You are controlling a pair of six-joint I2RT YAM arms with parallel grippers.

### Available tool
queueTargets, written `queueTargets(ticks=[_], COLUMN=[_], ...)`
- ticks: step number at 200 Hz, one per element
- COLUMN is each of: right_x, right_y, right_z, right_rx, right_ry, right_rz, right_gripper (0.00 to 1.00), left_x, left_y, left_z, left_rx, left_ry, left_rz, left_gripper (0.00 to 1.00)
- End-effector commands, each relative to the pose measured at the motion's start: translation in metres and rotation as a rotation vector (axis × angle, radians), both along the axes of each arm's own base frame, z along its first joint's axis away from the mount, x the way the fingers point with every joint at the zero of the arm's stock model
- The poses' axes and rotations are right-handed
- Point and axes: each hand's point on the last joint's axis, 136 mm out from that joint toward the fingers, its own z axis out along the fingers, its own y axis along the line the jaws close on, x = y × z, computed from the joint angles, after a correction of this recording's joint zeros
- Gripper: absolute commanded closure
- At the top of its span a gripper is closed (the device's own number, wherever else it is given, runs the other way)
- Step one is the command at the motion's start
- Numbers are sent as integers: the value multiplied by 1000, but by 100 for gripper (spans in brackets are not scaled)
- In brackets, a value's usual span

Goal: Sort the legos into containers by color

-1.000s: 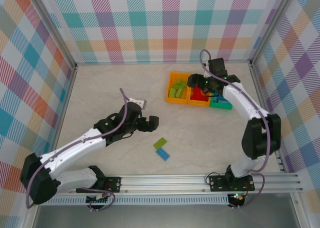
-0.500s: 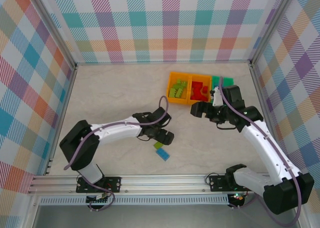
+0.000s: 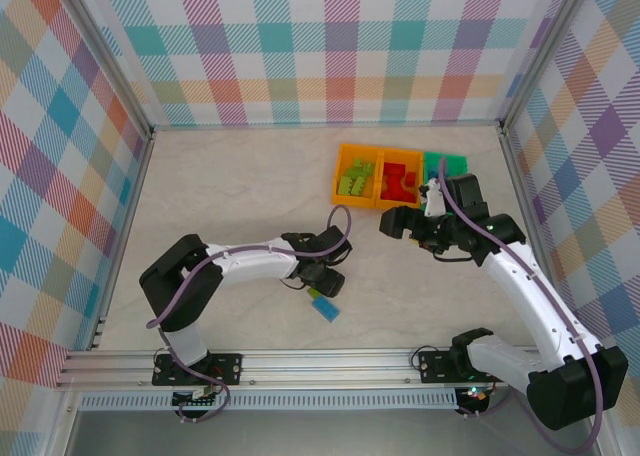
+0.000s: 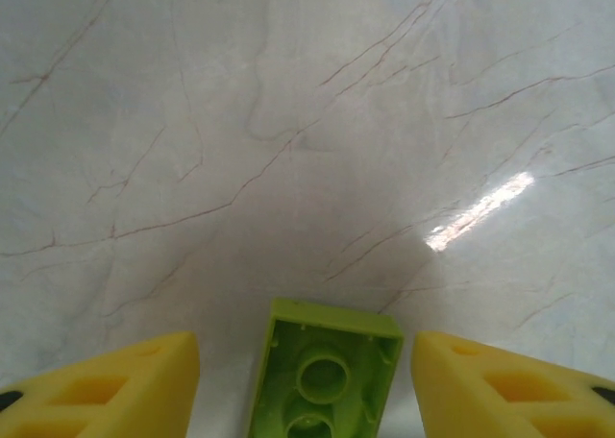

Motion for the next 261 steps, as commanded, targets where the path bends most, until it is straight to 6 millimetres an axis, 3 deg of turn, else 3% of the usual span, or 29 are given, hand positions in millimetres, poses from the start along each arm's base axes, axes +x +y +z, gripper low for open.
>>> queueTargets(ticks=[1,15,28,45,77,106,121,143,178,208,218,235,261], right_x=[-6,-8,-11,-16,-34,-52,-58,-64,-68,-68,-68,-69,-66], right_y=[-1,-2,-3,-3,7,16,18,22,24,22,22,21,21], right_z=[1,0,0,0,-1,-1,-4,-7,-10,-11,-10,-9,-9], right_rx=[17,14,13,18,74,137,141,139,108,97,98,91,85], right_ry=[15,17,23,32,29,34,44,54,53,54,52,51,45], right_rz=[-7,-9,-13,-2,84,162,178,193,188,168,167,164,157], right_gripper=[4,3,3,3,5,5,5,6,6,6,6,6,6], left_x=[0,-2,-2,0,22,71,108,164,249,297,304,313,312], left_y=[7,10,11,11,-3,-17,-30,-40,-58,-79,-81,-87,-91], left_z=[-12,-17,-17,-12,32,99,141,170,171,162,154,158,184], left_rx=[37,55,56,41,-86,-290,-391,-408,-428,-449,-421,-426,-472], left_ry=[-5,4,3,-12,-131,-278,-376,-483,-519,-518,-505,-516,-538], left_rz=[18,17,20,27,79,188,225,253,329,354,354,341,321], left_gripper=[46,49,59,62,67,67,68,68,69,67,63,52,41])
